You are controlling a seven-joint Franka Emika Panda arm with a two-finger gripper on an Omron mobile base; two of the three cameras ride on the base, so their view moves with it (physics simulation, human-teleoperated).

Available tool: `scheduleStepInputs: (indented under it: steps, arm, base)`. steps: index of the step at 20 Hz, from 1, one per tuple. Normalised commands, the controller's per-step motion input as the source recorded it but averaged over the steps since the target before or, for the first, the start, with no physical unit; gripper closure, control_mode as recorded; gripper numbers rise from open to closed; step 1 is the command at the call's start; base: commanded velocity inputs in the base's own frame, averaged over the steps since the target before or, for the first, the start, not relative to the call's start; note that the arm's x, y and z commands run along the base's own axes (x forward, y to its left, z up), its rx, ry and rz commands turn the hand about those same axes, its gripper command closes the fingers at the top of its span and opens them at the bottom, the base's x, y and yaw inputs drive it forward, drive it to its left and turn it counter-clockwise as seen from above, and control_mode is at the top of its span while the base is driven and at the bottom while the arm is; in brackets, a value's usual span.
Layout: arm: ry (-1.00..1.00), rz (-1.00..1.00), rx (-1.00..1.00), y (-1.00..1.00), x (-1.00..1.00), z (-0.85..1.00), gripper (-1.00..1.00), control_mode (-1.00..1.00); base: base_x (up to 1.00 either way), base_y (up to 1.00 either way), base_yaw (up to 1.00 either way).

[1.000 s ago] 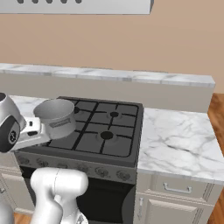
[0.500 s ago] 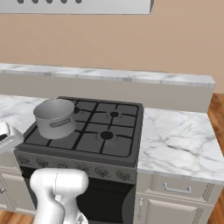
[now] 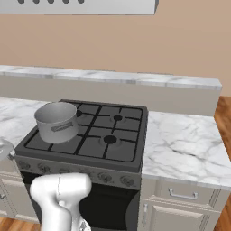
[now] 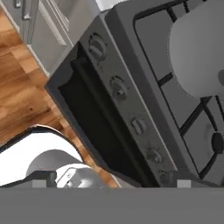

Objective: Turn off the front left burner of the stove.

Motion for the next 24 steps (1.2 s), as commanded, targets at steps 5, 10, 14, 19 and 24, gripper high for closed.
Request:
scheduleStepInputs:
  steps: [5, 10, 14, 19, 24]
  arm:
    - [-0.29, 0.29, -0.12, 0.27, 0.27, -0.80, -1.00, -1.00]
    - [-0.30, 0.20, -0.01, 0.31, 0.46, -0.69, -1.00, -1.00]
    - [-0.18, 0.01, 0.00, 0.71, 0.61, -0.46, -1.00, -1.00]
    - [-0.13, -0.01, -0.04, 0.88, 0.47, -0.26, -1.00, -1.00]
    - [-0.06, -0.09, -0.10, 0.91, 0.17, -0.21, -1.00, -1.00]
  base:
    - [0.00, 0.00, 0.00]
    - [0.00, 0.00, 0.00]
    - [0.00, 0.00, 0.00]
    - [0.00, 0.00, 0.00]
    - [0.00, 0.00, 0.00]
